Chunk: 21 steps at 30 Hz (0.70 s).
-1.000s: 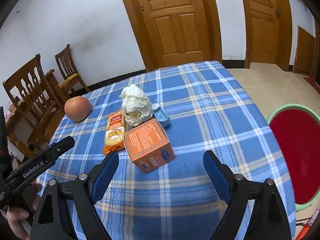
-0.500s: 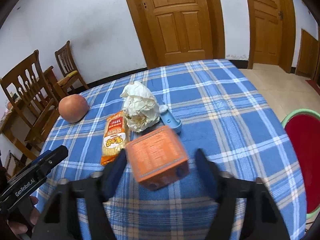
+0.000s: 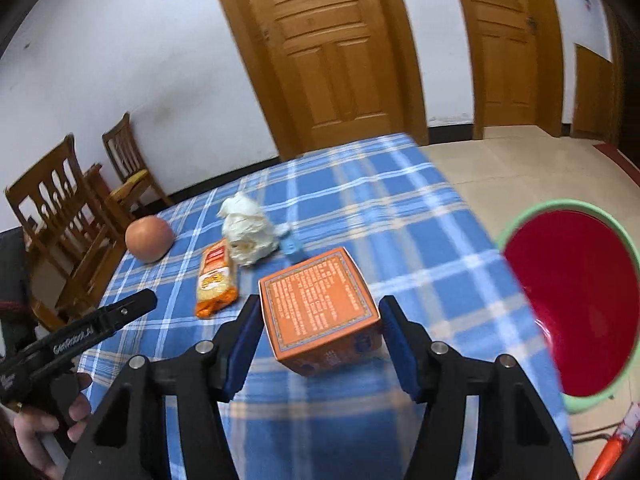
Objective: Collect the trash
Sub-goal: 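Grasp the orange box with the right tool while the left tool approaches the snack packet, then grasp the orange snack packet with the left tool and lift it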
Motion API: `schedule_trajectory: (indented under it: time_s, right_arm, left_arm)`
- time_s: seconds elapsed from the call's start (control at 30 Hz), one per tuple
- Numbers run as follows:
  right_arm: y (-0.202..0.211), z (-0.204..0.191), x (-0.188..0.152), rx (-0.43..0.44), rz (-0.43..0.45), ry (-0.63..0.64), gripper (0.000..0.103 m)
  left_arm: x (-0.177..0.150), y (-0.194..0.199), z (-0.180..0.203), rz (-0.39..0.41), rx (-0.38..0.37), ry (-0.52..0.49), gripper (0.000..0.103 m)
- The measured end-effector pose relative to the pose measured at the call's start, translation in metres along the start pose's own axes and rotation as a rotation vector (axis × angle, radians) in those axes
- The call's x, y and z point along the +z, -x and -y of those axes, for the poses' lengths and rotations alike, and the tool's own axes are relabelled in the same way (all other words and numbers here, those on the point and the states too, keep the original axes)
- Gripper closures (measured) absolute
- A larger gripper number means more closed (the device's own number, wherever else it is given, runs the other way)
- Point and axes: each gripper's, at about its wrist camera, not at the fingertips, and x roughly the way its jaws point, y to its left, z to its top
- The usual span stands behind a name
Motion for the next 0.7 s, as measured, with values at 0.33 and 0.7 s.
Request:
schedule_trajectory:
  time_s: [0.33,0.7]
  right_arm:
    - [0.038,0.057,-0.015,-0.035,0.014,-0.106,0.041]
    - [0.051,0.095,-0.03,-0.019,0.008,-0.189,0.041]
  left_arm:
    - [0.01,-0.032,0.051,-0.056,0.049,-0.078,0.031]
    - [0.017,-0.071,0.065,-0.055,0.179,-0.125,0.033]
